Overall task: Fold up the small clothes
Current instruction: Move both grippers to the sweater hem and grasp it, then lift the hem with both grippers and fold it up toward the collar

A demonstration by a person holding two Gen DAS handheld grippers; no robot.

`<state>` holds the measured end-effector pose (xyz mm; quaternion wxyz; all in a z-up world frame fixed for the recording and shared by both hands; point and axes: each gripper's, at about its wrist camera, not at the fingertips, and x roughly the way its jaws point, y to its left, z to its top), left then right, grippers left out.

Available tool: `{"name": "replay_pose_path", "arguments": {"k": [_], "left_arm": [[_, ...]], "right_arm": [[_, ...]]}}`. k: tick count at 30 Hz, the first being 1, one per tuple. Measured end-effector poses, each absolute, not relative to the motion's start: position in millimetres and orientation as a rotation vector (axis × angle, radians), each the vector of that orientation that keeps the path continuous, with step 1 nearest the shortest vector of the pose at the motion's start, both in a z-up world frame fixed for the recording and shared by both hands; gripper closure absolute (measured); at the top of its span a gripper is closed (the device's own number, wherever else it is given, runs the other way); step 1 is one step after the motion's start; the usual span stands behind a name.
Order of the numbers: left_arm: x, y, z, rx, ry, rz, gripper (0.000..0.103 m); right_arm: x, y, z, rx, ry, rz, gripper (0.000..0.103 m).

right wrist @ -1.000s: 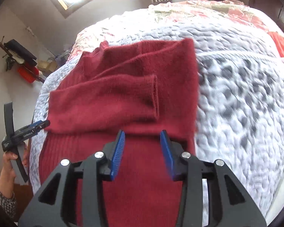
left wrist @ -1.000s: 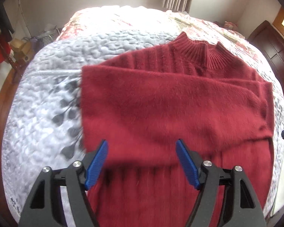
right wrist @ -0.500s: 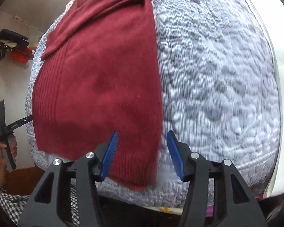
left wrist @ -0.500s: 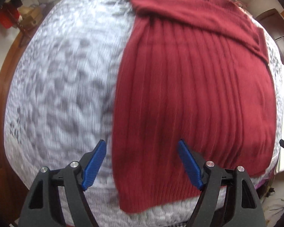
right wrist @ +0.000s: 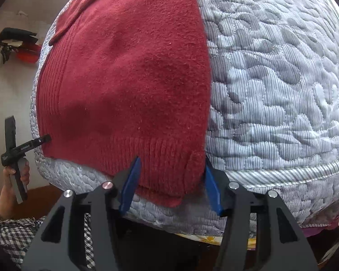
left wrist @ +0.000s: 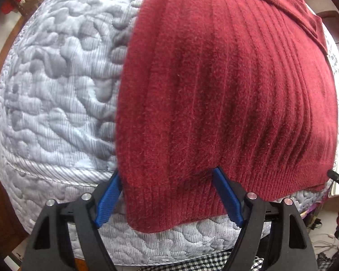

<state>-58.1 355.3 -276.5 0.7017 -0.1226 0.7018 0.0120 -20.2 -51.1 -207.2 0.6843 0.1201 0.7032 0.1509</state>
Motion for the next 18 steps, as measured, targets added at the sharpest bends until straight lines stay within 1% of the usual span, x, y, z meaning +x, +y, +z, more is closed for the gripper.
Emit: {"name": "replay_pose_path", "arguments": {"k": [2, 3, 4, 6, 8, 9, 10, 11, 12, 15, 18], "left_arm": [[-62.6, 358.9, -281.0, -0.319, 1.571, 0.013, 0.026], [-68.8, 359.8, -282.2, -0.347, 1.578, -0.002, 0.031], [-70.5, 358.9, -283.0, -0.373, 1.585, -0.019, 0.033], [-77.3, 356.3, -286.3, -0.373, 1.587, -0.021, 0.034], [-79.2, 356.7, -288.8, -0.37, 1.581, 0.001, 0.041], [-79.8, 354.4, -290.4, -0.378, 1.579, 0.012, 0.05], [-84.9, 354.7, -291.2, -0.395, 1.578, 0.016, 0.065], [-93.8, 362.7, -293.6, -0.422, 1.575, 0.002, 0.076], [-94.6, 365.1, -293.6, -0.445, 1.574, -0.002, 0.091], [-99.4, 370.7, -293.0, -0.484, 1.567, 0.0, 0.094], [-104.5, 377.4, -282.6, -0.499, 1.548, -0.021, 0.095]], "right_arm": [[-19.5, -49.5, -207.0, 0.269, 1.575, 0.343, 0.049], [-19.1, -50.1, -206.7, 0.283, 1.576, 0.346, 0.049], [-18.9, -49.5, -207.6, 0.292, 1.576, 0.348, 0.049], [-19.0, -50.5, -209.2, 0.295, 1.577, 0.353, 0.049], [-18.4, -49.0, -211.4, 0.282, 1.579, 0.345, 0.049], [-18.6, -47.0, -210.5, 0.27, 1.575, 0.343, 0.052], [-19.1, -43.6, -208.6, 0.251, 1.57, 0.354, 0.065], [-18.6, -37.3, -208.0, 0.238, 1.567, 0.365, 0.072], [-19.4, -35.7, -207.7, 0.236, 1.568, 0.376, 0.086], [-21.1, -38.8, -207.6, 0.268, 1.567, 0.379, 0.095], [-23.3, -47.2, -200.2, 0.353, 1.547, 0.412, 0.097]]}}
